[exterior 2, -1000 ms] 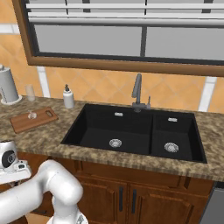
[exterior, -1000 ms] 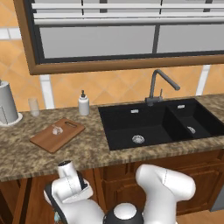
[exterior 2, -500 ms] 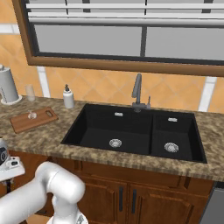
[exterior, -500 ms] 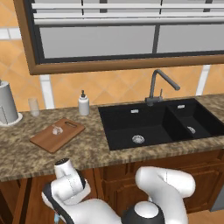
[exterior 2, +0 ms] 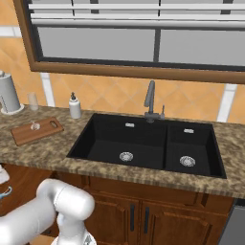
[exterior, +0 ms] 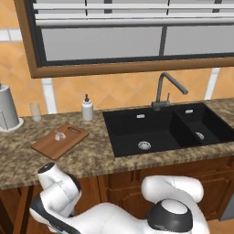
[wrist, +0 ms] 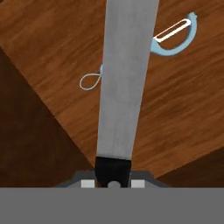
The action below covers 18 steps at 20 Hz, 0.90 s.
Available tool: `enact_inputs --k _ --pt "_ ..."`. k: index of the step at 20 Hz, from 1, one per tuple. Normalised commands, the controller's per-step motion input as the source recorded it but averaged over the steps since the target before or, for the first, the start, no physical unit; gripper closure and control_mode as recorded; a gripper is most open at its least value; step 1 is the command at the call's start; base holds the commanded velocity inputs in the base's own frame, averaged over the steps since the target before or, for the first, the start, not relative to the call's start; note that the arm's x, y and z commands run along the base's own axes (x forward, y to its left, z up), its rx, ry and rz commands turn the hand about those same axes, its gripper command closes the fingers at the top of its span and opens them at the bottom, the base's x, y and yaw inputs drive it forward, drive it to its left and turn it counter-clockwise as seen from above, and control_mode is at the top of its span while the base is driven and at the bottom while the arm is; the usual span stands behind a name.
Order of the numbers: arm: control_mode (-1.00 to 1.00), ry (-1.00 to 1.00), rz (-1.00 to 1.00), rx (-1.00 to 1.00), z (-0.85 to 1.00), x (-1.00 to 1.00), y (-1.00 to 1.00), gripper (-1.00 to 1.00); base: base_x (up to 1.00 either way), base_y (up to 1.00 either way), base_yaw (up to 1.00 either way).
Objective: Place the appropriate cutting tool for cutting the garlic skin on the cutting board.
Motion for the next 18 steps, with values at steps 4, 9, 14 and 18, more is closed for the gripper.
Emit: enact_inputs --k 4,9,14,18 --pt "-1.0 0.01 0.24 0.0 1.0 -0.42 0.11 1.0 0.0 0.0 0.0" --pt "-1.0 0.0 0.16 0.0 1.0 -0.11 0.0 1.0 0.0 0.0 0.0" --pt "-1.0 -0.01 0.07 0.04 0.92 0.43 0.0 1.0 0.0 0.0 0.0" --pt "-1.0 -0.01 0.02 0.05 0.48 0.97 0.06 1.0 0.0 0.0 0.0"
